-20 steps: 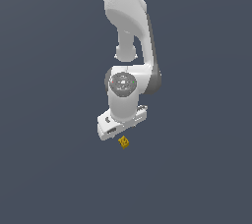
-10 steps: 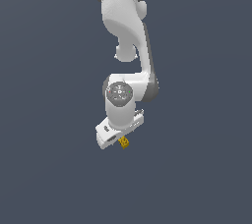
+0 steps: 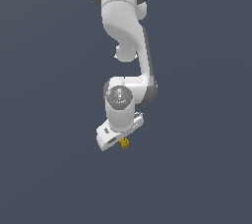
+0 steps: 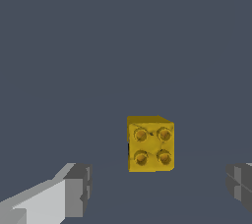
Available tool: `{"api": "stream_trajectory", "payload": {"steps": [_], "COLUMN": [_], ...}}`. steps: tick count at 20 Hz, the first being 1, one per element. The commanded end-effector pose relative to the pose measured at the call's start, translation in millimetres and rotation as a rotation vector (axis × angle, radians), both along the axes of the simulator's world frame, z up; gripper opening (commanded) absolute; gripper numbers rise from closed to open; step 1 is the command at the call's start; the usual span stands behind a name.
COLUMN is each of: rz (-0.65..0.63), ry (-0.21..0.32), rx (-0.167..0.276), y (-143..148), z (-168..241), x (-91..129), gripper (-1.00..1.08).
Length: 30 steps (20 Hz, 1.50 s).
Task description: Pick up the object and move it to a goal position.
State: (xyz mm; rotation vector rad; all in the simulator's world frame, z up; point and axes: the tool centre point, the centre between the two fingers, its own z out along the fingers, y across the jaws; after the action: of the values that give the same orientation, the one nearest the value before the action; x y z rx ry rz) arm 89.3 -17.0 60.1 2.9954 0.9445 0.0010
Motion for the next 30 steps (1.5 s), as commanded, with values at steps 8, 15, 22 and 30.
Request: {"api": "stream_trajectory", "payload": {"steps": [8, 15, 22, 30], "rz": [0.003, 0.003, 0.003, 0.003], "ry": [0.001, 0.001, 0.001, 0.001], "rx": [0.0, 0.0, 0.0, 0.0], "y": [0.1, 0.1, 0.0, 8.0], "z": [-38.8, -38.2, -38.4, -16.2], "x": [-0.6, 0.3, 0.2, 0.4], "gripper": [1.0, -1.0, -1.0, -1.0]}}
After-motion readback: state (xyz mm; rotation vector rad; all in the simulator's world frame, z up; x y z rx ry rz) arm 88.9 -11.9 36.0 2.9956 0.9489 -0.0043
